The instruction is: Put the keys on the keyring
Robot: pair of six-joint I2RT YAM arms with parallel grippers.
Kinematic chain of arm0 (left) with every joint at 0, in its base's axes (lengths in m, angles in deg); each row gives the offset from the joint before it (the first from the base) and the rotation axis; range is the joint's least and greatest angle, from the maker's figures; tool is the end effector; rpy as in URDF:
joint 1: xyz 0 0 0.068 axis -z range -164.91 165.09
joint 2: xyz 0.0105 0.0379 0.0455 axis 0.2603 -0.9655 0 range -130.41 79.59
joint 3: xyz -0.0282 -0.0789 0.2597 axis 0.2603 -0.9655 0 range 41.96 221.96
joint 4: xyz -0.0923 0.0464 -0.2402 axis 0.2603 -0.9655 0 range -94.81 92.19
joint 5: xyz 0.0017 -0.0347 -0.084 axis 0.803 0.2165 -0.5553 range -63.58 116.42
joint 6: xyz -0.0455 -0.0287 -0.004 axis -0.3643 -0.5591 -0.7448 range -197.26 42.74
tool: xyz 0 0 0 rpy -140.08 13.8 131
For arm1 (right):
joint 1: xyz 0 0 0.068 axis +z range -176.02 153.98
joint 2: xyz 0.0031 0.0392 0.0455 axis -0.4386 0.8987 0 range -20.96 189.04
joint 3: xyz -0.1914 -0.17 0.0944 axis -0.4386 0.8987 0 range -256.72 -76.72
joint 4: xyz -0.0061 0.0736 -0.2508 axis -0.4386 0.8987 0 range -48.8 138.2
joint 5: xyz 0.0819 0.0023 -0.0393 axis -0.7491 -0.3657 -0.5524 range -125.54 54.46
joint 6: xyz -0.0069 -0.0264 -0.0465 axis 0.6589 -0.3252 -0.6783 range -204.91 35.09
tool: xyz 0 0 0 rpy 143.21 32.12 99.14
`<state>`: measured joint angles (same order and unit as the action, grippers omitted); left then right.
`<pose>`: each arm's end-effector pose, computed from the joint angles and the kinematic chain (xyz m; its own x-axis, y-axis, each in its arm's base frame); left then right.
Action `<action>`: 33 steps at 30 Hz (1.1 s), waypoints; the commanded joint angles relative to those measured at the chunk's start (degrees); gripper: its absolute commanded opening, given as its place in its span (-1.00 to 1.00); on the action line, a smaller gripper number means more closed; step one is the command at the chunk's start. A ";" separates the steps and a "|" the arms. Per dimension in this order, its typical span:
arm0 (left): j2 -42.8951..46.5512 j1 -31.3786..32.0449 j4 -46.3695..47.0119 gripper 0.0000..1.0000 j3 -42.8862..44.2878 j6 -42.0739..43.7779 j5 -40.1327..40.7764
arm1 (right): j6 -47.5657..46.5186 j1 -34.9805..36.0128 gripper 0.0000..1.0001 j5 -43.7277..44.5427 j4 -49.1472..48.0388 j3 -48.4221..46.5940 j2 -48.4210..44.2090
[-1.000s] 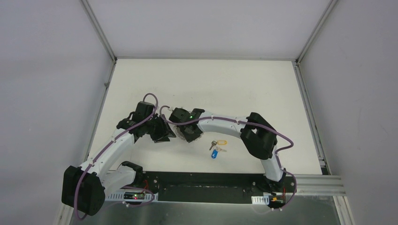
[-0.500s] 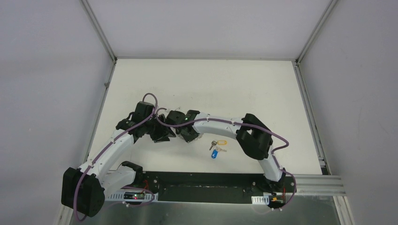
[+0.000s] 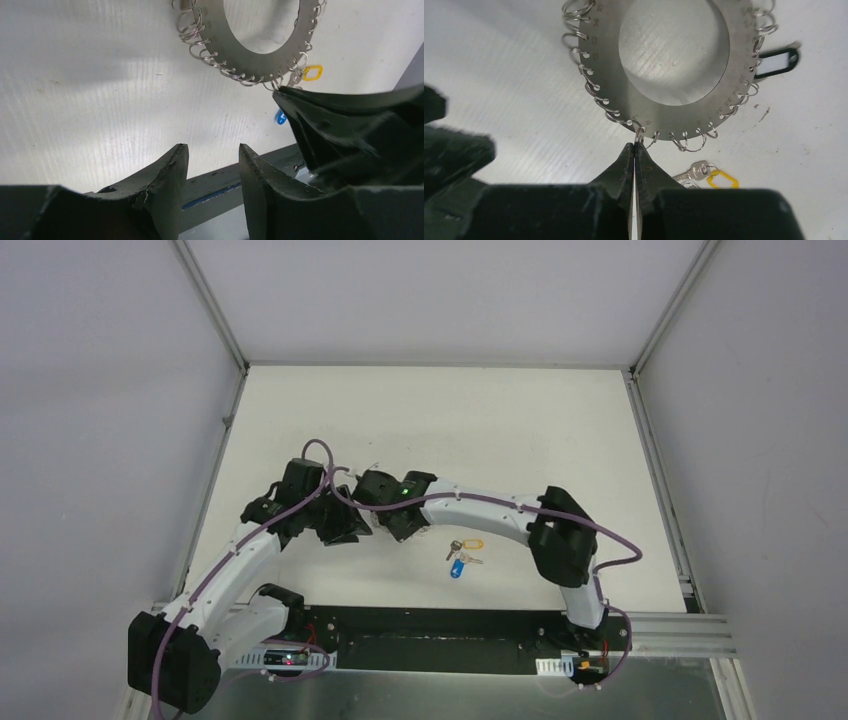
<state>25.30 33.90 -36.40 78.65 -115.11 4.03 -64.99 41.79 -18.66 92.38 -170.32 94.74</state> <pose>0.1631 -0.0700 0.2222 -0.9271 -0.2835 -0.2453 -0.0886 0.8015 -0.5914 0.1664 0.3804 0.2115 -0.6312 -0.6842 -0.3654 -0.6801 0.7147 -0.1633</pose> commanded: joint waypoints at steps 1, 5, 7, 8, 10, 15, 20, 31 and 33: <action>4.47 0.35 -0.62 -0.13 4.00 3.73 1.74 | -4.79 -0.08 -1.00 -3.08 -0.74 -1.09 -11.18; 8.46 0.35 -0.64 -0.13 6.81 5.96 2.57 | -8.07 -0.72 -1.00 -5.94 -4.11 0.45 -17.57; 10.07 0.35 -0.65 -0.12 8.72 7.74 2.89 | -10.15 -1.25 -1.00 -7.69 -5.83 1.55 -20.07; 10.69 0.35 -0.55 -0.13 9.68 8.69 2.88 | -11.37 -1.59 -1.00 -8.18 -6.45 2.04 -21.03; 11.54 0.35 0.22 -0.12 11.64 11.61 1.74 | -14.95 -1.88 -1.00 -10.28 -8.18 3.76 -22.97; 12.58 0.36 4.49 -0.12 14.65 18.63 -6.61 | -23.51 -2.05 -1.00 -14.60 -14.77 10.91 -30.26; 14.26 0.36 13.28 -0.12 13.08 24.46 -17.84 | -24.07 -4.29 -1.00 -18.10 -25.65 20.19 -38.59; 19.20 1.43 46.32 -0.14 0.58 27.13 -35.91 | -23.13 -10.72 -1.00 -40.45 -29.10 22.55 -41.82; 19.06 2.59 47.83 -0.16 0.09 29.62 -37.02 | -23.71 -11.27 -1.00 -43.75 -29.12 22.42 -42.02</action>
<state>43.86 34.66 -2.02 79.89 -90.65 -26.00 -87.11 31.43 -51.79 67.94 -146.71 54.79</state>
